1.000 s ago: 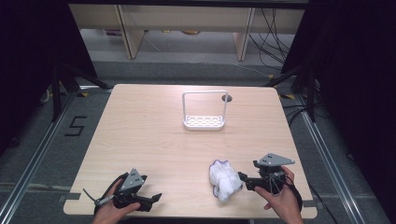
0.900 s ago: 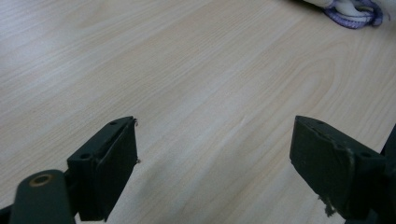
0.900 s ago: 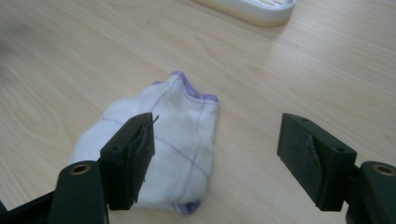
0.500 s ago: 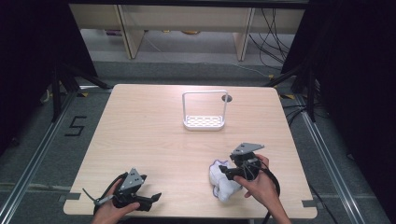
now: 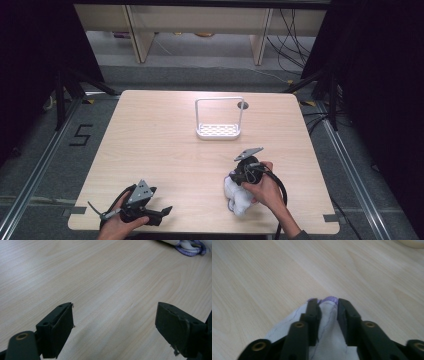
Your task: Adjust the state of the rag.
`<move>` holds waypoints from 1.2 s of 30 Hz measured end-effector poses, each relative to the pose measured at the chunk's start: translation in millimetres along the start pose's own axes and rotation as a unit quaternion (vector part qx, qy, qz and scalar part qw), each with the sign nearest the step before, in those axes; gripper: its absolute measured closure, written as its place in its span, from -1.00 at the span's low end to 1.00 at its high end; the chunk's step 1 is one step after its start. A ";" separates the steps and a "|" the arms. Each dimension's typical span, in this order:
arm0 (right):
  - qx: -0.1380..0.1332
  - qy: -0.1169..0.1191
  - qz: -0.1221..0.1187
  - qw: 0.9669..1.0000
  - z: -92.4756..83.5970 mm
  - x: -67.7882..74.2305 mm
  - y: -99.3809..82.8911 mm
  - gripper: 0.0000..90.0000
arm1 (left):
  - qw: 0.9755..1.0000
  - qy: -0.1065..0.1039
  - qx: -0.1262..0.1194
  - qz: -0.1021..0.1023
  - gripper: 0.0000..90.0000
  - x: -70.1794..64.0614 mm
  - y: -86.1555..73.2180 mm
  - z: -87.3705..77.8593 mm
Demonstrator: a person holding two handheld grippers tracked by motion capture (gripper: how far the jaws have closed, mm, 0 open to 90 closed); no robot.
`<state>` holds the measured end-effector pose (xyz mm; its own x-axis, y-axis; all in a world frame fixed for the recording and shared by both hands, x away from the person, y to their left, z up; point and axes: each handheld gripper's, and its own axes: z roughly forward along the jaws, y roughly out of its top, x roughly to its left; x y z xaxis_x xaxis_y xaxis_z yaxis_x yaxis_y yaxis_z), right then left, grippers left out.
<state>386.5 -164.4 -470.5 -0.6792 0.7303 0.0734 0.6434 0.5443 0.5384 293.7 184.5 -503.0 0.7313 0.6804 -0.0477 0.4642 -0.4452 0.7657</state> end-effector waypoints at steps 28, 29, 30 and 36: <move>-0.189 0.022 -0.055 0.980 -79.0 -19.8 37.7 0.95 | 1.000 0.007 -0.004 -0.016 -0.67 2.6 0.5 -0.2; -0.179 0.023 -0.030 0.983 -74.6 -28.5 24.2 0.95 | 1.000 0.006 -0.003 -0.013 -0.67 3.0 0.6 0.3; -0.180 0.029 -0.020 0.983 -70.4 -35.9 14.0 0.95 | 1.000 0.002 -0.008 -0.020 -0.67 1.9 0.8 1.6; -0.151 0.013 0.007 0.988 -68.1 -57.4 -37.2 0.95 | 0.999 -0.014 -0.010 -0.027 -0.64 -1.2 7.6 9.3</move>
<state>377.4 -254.7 -437.6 -0.6824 0.7240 0.1010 0.5201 0.3837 0.7631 301.0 175.0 -503.2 0.7193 0.6862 -0.1081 0.4943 -0.3963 0.7737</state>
